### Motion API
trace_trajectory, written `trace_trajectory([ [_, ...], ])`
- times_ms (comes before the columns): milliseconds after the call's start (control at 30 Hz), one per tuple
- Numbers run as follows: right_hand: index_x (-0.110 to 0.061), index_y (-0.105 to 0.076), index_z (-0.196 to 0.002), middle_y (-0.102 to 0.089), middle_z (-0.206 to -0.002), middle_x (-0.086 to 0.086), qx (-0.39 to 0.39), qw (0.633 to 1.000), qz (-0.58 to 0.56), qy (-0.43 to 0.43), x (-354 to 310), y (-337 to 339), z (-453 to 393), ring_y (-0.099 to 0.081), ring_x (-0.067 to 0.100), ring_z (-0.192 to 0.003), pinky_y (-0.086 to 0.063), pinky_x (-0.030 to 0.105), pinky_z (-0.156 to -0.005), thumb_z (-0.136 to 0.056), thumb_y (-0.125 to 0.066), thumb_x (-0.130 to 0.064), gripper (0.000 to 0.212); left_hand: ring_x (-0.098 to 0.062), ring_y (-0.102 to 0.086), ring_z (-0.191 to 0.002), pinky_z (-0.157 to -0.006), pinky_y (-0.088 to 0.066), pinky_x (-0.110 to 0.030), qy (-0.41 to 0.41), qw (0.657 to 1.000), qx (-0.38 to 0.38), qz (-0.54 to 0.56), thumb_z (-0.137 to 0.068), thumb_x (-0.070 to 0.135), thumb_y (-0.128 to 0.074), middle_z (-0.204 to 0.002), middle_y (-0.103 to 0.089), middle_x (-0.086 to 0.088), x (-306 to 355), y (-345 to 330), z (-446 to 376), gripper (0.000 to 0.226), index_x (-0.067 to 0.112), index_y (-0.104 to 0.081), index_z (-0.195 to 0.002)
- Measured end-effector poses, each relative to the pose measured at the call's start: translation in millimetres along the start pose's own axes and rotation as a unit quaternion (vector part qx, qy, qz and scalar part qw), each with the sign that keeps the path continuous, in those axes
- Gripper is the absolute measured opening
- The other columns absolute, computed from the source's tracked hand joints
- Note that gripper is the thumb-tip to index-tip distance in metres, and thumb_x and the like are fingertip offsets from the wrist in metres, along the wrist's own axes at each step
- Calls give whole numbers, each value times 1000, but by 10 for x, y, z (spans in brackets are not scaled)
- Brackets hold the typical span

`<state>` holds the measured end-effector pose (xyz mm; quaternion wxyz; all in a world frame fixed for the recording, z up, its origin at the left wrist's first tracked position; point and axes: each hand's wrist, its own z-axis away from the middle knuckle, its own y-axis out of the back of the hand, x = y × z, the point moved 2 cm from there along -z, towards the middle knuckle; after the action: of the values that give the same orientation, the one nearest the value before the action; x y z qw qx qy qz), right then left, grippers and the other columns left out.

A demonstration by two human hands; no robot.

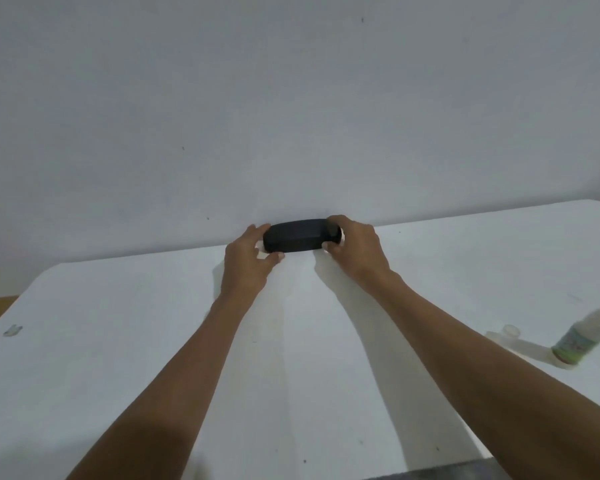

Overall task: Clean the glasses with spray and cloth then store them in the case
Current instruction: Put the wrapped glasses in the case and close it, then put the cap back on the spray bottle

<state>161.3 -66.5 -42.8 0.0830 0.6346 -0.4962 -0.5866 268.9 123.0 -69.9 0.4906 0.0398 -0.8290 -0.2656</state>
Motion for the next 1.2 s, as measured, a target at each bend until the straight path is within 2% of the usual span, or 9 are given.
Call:
trace_trajectory([
  [100,-17,-66,-131,-71,-121,5,24,1000,17,4,-53,141,200,-64,25,-113,-43,26,-86,-94,-67,-17,37,-26,-57,-131,-111,-48,-45,-6,999,29,-38,-81,14,-86,-146,-58,-9,113,10,167,59,19,-63,-136],
  [233,-19,-69,-125,-73,-118,4,60,998,21,8,-147,426,536,-67,23,-110,-52,35,-92,-96,-65,-20,29,-24,-65,-118,-95,-59,-48,11,1000,25,5,-80,22,-86,-131,-68,-3,418,-43,399,44,20,-73,-122],
  [300,-21,-71,-121,-74,-113,3,88,996,25,7,-184,629,730,-68,21,-105,-54,38,-90,-95,-65,-20,27,-21,-67,-114,-91,-60,-47,2,1000,2,14,-81,26,-85,-123,-73,2,646,-122,536,41,22,-74,-120],
  [433,-22,-71,-115,-75,-101,0,157,987,33,4,-199,1111,1188,-70,20,-93,-56,38,-82,-95,-64,-19,22,-15,-68,-115,-102,-53,-38,-48,997,-51,17,-84,21,-82,-119,-75,0,1199,-376,844,36,17,-75,-120],
  [767,-21,-69,-106,-68,-79,-9,346,936,47,-33,304,2040,2357,-64,15,-73,-48,28,-71,-93,-67,-20,13,-11,-70,-101,-95,-56,-34,-116,979,-158,56,-82,22,-81,-109,-77,2,2216,-1234,1547,26,22,-79,-108],
  [867,-20,-68,-113,-71,-93,-4,361,929,9,-81,536,2052,2508,-65,13,-83,-51,29,-79,-93,-69,-23,20,-16,-69,-101,-90,-57,-31,-118,979,-160,49,-83,14,-81,-109,-76,-3,2271,-1472,1638,29,19,-77,-111],
  [967,-18,-64,-126,-72,-110,1,339,929,-49,-140,736,1955,2545,-66,14,-96,-54,33,-87,-95,-70,-34,35,-18,-65,-105,-64,-48,-8,-104,978,-179,25,-83,10,-80,-118,-69,-4,2257,-1665,1646,38,17,-74,-119],
  [1100,-20,-61,-136,-72,-120,3,289,938,-77,-176,895,1826,2473,-66,16,-110,-54,37,-96,-89,-78,-31,51,-15,-66,-93,-77,-51,-24,-90,974,-204,-23,-81,10,-82,-117,-70,-4,2162,-1823,1638,39,17,-75,-119],
  [1200,-20,-65,-129,-75,-112,3,293,934,-76,-189,949,1779,2402,-69,20,-104,-55,39,-94,-89,-78,-30,44,-16,-71,-89,-83,-57,-28,-85,976,-199,-17,-83,5,-78,-106,-75,-3,2099,-1858,1620,29,14,-79,-110],
])
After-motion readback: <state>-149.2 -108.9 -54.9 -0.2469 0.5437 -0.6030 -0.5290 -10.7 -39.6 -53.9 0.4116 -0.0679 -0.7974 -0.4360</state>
